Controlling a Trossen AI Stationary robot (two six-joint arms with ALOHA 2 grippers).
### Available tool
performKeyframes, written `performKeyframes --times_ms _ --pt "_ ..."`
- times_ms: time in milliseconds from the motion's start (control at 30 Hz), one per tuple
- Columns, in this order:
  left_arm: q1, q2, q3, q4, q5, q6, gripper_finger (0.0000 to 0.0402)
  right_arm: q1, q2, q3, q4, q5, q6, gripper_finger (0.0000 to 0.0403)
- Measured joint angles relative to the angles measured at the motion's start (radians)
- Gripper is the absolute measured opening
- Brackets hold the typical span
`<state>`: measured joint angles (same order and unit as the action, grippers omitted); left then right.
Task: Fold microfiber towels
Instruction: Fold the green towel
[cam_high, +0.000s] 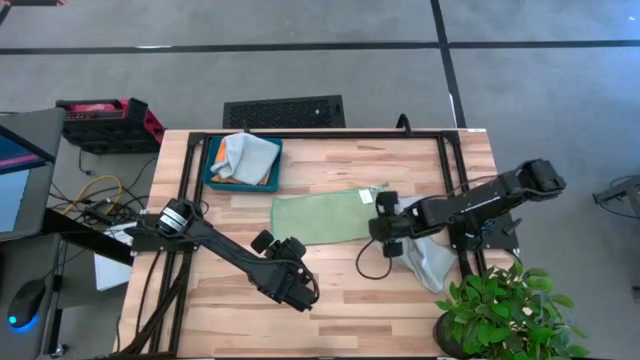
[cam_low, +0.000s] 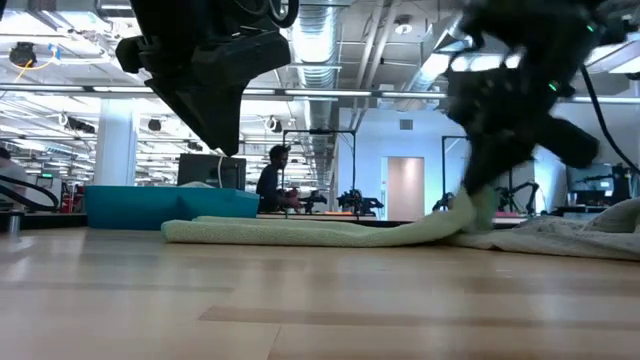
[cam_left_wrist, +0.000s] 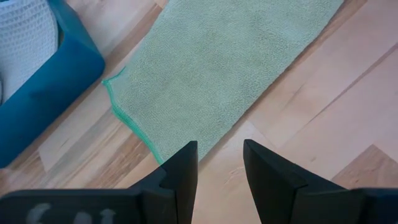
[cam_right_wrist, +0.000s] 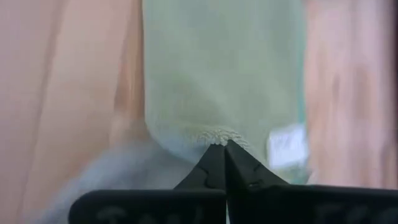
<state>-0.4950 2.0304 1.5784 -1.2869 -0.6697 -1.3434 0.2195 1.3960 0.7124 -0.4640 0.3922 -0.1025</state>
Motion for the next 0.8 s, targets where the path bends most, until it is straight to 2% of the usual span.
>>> performKeyframes --times_ms 233,433,800 --pt "0.0 0.0 0.0 -0.001 0.0 0.0 0.0123 -0.044 0.004 0.068 0.241 -0.002 -0.192 0.0006" --pt "-0.005 0.0 0.0 -0.004 0.003 -0.002 0.0122 -0.087 0.111 0.138 0.409 -0.037 -0.283 0.0006" --pt "-0.029 -0.002 0.0 -0.007 0.015 -0.04 0.0122 -0.135 0.398 0.392 0.387 -0.06 -0.48 0.0006"
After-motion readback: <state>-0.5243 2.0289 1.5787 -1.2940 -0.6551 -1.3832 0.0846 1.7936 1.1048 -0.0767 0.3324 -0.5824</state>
